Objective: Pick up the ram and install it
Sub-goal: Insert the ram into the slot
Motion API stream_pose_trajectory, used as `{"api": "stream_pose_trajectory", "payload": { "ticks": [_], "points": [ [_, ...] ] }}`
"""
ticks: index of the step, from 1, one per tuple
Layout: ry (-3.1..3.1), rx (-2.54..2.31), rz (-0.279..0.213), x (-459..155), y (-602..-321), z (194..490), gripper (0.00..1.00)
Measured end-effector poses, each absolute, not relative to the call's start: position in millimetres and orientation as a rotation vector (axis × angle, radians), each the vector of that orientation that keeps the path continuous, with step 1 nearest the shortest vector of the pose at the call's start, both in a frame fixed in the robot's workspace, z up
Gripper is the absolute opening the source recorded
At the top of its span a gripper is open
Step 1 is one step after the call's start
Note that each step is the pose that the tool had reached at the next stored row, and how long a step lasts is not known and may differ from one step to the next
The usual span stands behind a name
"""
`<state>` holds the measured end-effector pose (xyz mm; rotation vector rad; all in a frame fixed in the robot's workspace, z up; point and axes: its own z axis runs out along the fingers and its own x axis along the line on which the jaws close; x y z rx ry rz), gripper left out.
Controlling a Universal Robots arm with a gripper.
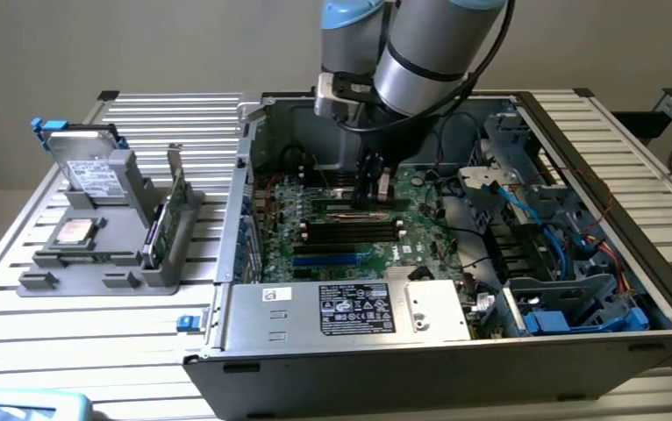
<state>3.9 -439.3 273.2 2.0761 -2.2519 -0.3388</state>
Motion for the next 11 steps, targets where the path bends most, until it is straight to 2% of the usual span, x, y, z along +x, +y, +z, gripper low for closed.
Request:
{"api": "stream_pose_trajectory", "payload": {
  "ticks": [11],
  "points": [
    [-2.266, 2.058, -0.336, 4, -437, 257, 0.15]
  ]
}}
